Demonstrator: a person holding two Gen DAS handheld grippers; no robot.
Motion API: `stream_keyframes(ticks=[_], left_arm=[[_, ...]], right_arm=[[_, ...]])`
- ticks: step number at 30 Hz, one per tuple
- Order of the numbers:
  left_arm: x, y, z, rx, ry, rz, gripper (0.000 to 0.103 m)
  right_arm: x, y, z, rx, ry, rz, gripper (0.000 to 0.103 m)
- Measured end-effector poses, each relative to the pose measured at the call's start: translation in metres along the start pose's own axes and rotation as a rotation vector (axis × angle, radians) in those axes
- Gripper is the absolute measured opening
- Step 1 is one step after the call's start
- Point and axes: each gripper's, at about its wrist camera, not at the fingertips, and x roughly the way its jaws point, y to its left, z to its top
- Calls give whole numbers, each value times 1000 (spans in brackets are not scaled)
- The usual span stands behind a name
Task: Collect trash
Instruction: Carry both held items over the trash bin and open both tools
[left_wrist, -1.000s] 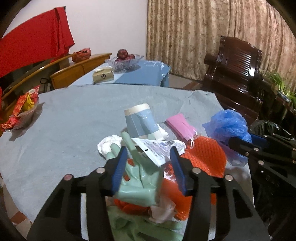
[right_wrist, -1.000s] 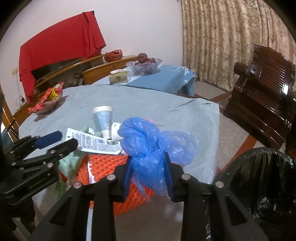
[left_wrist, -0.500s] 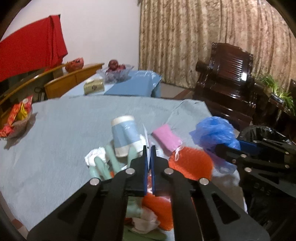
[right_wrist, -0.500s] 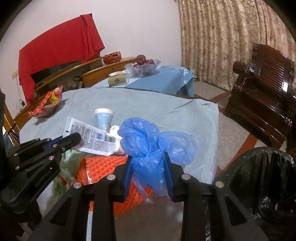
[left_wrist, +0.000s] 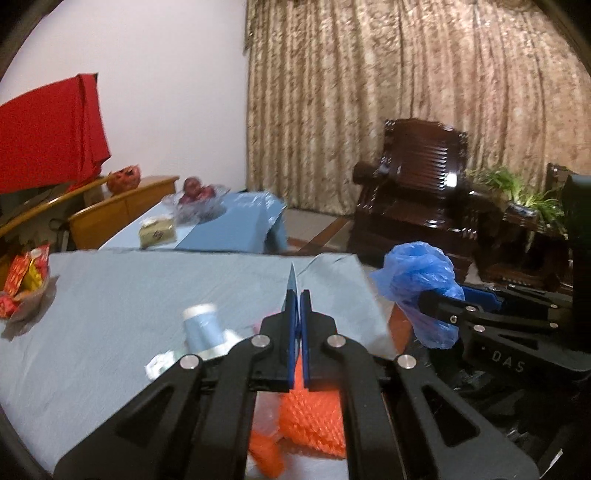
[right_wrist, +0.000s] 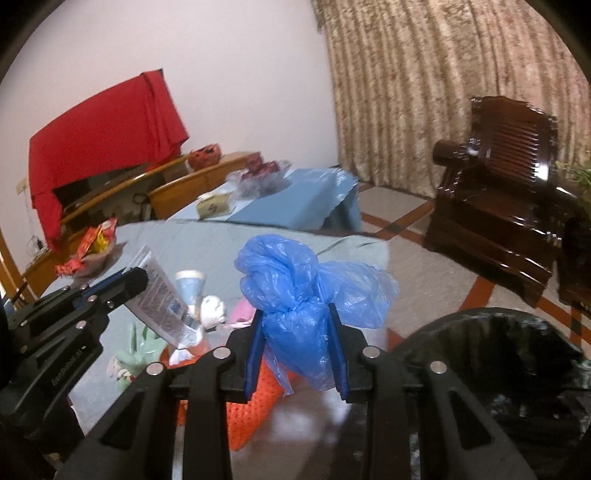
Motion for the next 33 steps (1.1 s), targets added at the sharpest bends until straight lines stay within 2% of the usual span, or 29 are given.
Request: stream_keyframes(ticks=[7,15,20,24,32,33], left_arm=[[-5,-49,12,30,-47,-114,2],[12,-123,10,44,1,-318,2],[26,-163,1,52,34,-409,2],[37,-182,-9,42,72,-451,2],[47,-199,-21,68,101,-477,2],[49,-198,-24,74,113,-485,2]], right_arm=[[-35,-51,-6,54,-24,-118,31],[-53,-110,-26,122,9,-249,31],[-60,-137,-34,161,21,-305,31],[-69,-156,-44,189,28,-340,31],[-71,-172,-52,208,31,-365,31],[-70,-174,-54,212,33,-368,34]])
